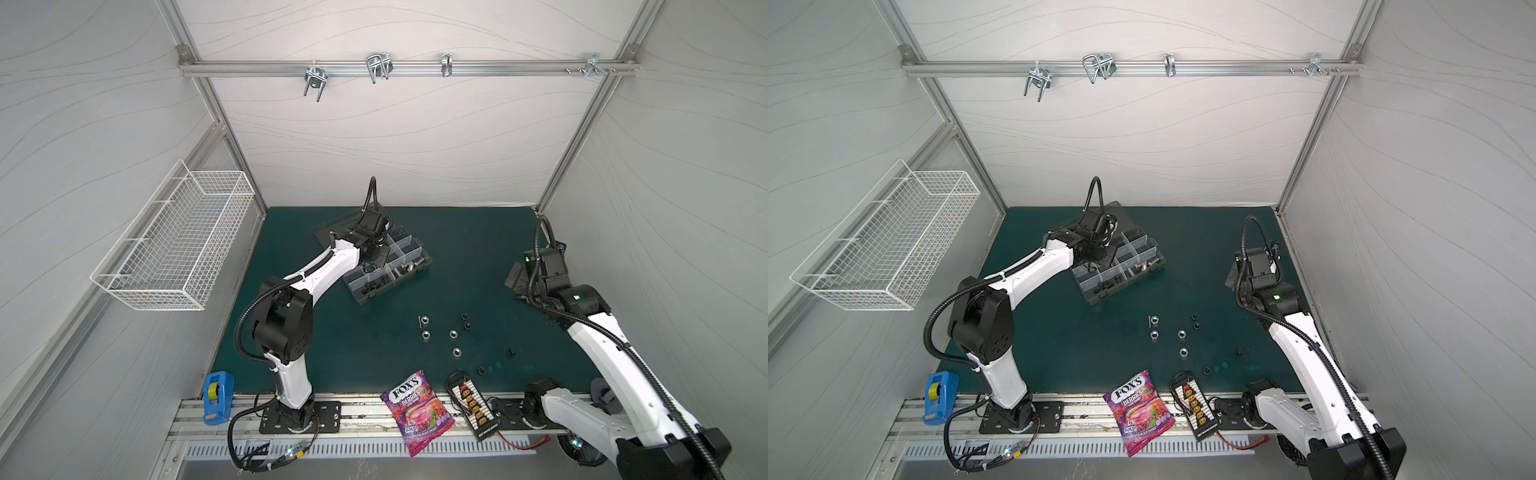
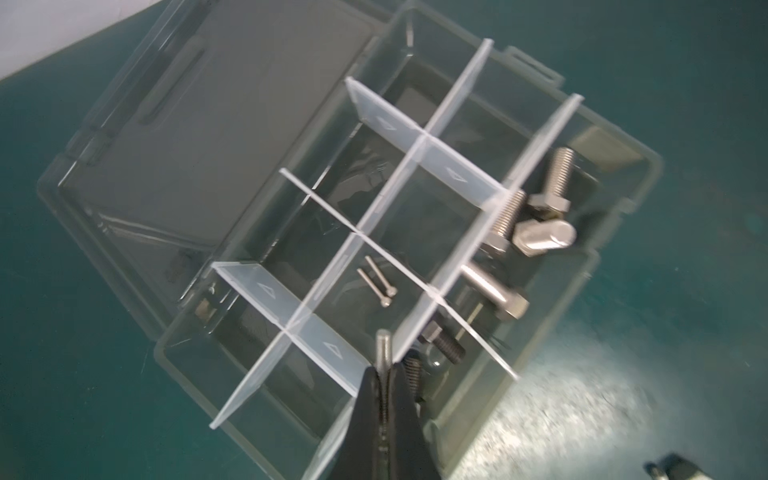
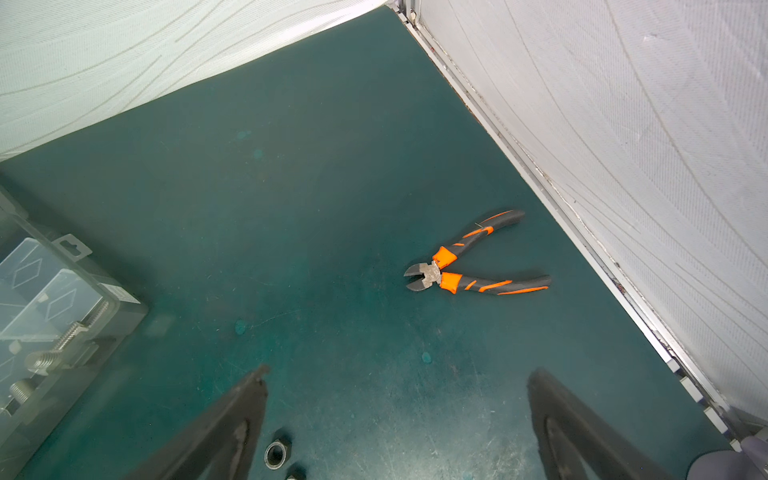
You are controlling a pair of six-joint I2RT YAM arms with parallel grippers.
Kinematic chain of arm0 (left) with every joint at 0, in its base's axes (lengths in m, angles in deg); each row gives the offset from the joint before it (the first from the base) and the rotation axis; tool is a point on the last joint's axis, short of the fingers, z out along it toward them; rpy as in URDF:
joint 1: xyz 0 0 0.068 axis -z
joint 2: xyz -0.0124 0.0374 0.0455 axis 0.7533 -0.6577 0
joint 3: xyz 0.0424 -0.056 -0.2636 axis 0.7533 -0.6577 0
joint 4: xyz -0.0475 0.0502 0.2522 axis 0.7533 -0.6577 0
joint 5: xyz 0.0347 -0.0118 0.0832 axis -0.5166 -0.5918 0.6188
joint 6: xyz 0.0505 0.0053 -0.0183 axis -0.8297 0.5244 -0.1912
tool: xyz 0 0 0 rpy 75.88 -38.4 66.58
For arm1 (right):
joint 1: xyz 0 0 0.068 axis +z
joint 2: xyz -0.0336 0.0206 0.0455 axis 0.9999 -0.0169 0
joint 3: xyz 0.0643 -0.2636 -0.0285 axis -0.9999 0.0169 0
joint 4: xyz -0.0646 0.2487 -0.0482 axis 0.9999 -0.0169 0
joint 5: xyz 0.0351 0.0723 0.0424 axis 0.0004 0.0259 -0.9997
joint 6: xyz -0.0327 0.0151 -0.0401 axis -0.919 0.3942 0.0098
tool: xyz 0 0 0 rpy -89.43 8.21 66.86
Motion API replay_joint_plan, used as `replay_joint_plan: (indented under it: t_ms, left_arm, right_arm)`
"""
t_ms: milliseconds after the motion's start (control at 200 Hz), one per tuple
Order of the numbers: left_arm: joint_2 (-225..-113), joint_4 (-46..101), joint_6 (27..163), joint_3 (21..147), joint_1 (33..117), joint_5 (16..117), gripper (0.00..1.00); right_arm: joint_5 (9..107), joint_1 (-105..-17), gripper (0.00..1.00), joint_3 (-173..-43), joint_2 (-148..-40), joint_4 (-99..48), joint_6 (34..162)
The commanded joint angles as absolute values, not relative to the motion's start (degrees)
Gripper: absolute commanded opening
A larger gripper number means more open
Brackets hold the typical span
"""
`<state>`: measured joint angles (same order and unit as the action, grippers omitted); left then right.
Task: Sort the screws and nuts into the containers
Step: 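Carry the small screw with the left gripper over the compartment, then open the left gripper to drop the screw into the compartment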
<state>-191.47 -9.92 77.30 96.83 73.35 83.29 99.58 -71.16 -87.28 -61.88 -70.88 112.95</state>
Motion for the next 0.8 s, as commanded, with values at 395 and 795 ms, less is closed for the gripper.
replay_joint_plan:
  t_ms: [395, 795]
  left_arm:
    - [-201.15, -10.60, 79.42, 104.54, 69.73, 82.12, 0.00]
    - [-202.24, -10.80, 79.92, 104.19, 69.34, 81.88, 0.21]
  right_arm:
    - [99.11, -71.47, 0.99, -88.01, -61.34, -71.64, 113.27]
    - [99.01, -71.45, 0.99, -88.55, -61.49, -71.88, 113.07]
